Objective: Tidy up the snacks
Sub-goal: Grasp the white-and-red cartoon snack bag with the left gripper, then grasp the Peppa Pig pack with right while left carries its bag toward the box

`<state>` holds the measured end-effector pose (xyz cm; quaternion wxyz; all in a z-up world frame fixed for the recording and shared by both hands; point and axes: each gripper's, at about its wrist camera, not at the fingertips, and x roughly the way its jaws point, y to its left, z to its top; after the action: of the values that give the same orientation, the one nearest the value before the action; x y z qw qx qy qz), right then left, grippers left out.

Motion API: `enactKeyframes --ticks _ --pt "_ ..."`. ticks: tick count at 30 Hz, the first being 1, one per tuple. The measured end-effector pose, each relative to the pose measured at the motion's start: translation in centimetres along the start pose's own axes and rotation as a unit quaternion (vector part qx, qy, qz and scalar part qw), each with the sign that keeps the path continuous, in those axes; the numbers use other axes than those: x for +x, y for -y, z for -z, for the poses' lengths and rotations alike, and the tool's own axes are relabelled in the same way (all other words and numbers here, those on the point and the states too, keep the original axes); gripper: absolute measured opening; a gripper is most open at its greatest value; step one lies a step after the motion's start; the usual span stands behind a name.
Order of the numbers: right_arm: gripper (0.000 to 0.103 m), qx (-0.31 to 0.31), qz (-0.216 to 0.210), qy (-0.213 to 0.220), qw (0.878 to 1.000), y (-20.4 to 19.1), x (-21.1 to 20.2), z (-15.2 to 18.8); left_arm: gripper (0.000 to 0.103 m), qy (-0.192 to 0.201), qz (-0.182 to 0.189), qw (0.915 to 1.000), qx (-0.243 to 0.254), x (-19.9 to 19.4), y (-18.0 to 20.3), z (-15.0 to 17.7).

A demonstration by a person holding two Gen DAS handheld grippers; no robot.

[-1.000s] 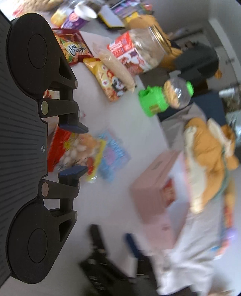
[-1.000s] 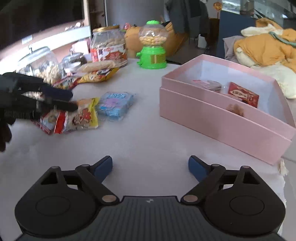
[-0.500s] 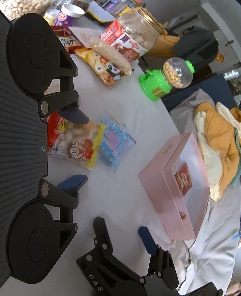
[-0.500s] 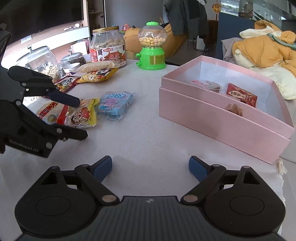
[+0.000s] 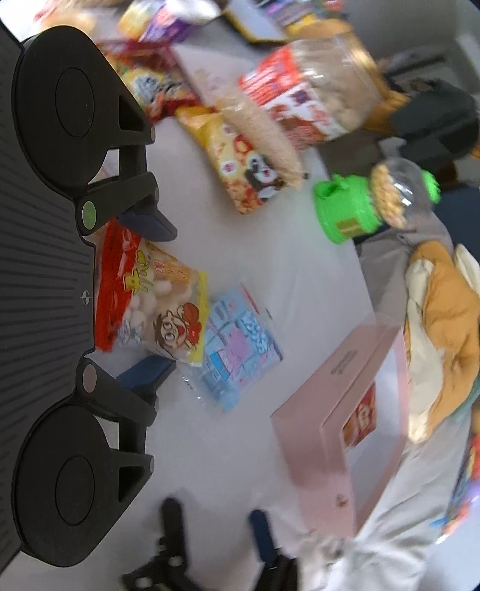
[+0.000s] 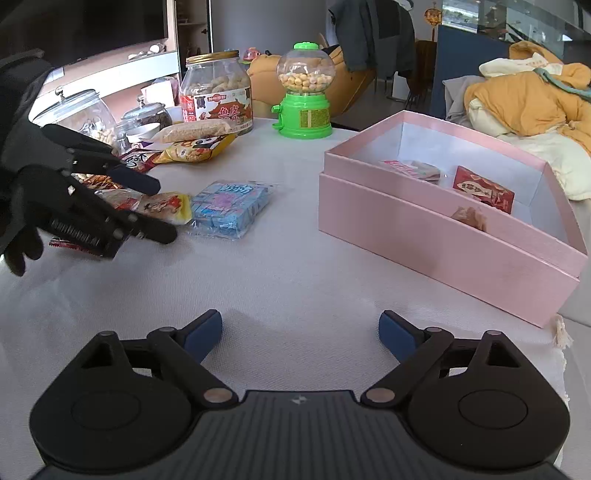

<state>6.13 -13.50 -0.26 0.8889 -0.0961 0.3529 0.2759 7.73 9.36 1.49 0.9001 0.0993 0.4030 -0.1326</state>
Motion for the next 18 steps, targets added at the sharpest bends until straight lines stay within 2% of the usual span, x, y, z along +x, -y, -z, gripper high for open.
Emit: enactKeyframes --ticks 3,5,8,10,13,15,18 --pt "0.095 -0.001 -0.002 -0.002 1.0 0.0 0.1 0.0 0.078 0.007 0.037 0.998 -0.05 0.2 -1.7 0.2" --pt "0.096 -0.002 -0.003 -0.003 1.0 0.0 0.1 0.0 0.07 0.016 0.043 0.9965 -0.07 -0.3 -2.2 0.4" --pt "0.096 0.006 0.007 -0.007 1.0 0.0 0.2 -0.2 0.069 0.048 0.049 0.9886 -0.134 -2.4 -3.1 1.3" --pt "0.096 0.031 0.018 -0.014 0.999 -0.1 0.1 -0.5 0.069 0.086 0.037 0.9835 -0.155 -4.6 -3.3 2.2" --pt "0.096 0.058 -0.015 -0.022 0.998 -0.7 -0.1 -1.7 0.069 0.134 0.009 0.9738 -0.184 -8.2 -3.4 4.0" --pt "0.096 0.061 -0.025 -0.023 0.998 -1.7 0.2 -3.1 0.069 0.151 -0.003 0.9657 -0.211 -9.8 -3.8 5.5" --pt "0.096 0.069 -0.01 -0.021 0.997 -3.5 1.7 -5.9 0.069 0.16 -0.005 0.9574 -0.24 -11.0 -3.8 7.7"
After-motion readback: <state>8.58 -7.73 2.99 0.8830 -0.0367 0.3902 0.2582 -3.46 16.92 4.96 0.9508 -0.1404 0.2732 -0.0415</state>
